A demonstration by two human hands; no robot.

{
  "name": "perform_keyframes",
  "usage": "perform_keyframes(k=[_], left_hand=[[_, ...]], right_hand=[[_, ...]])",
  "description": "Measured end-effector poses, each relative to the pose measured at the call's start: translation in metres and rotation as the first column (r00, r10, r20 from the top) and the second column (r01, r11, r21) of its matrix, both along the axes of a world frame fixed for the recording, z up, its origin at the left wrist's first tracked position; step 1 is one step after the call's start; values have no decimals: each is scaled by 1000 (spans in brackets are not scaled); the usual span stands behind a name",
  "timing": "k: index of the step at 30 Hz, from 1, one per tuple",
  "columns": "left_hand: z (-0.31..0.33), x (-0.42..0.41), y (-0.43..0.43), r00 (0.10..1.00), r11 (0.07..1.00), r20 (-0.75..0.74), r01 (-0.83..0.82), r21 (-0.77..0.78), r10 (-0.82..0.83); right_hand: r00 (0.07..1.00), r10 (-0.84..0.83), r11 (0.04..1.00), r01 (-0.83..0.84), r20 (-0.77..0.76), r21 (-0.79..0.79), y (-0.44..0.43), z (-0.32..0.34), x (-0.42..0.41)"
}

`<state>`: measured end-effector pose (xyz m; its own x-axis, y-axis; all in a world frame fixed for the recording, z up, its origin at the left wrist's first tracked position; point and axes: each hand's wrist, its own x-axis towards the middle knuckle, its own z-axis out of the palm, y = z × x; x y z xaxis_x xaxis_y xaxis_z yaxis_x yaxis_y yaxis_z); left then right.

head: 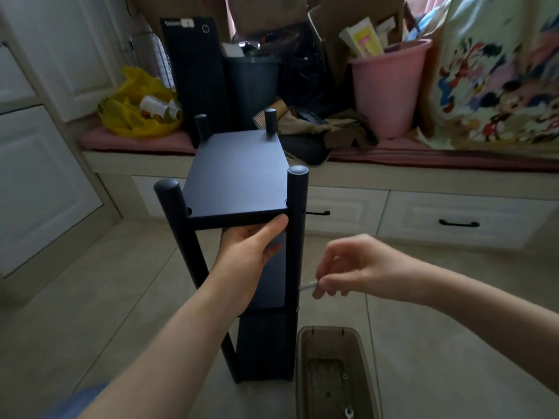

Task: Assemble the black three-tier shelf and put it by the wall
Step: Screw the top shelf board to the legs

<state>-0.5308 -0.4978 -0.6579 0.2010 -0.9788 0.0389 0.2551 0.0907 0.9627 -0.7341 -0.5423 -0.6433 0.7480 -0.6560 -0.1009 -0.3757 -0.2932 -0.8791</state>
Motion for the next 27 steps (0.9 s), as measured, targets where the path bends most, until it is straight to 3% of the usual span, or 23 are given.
perform_keyframes(k=[3,7,16,27], left_hand=[[1,-1,-3,1000,1000,6,-3,-22,3],[1,-3,-4,1000,999,-6,-14,-34,13],[1,1,-5,1000,1000,-18,22,-20,-23],[4,-3,-4,1000,1000,-12,-11,14,11]], right_hand=[[969,-59,987,93,240,-133,11,34,5],[916,-105,972,177,388,-156,12,48,13],[888,-203,909,328,413,-258,-1,39,11],[864,-209,893,359,458,-270,-1,34,8]])
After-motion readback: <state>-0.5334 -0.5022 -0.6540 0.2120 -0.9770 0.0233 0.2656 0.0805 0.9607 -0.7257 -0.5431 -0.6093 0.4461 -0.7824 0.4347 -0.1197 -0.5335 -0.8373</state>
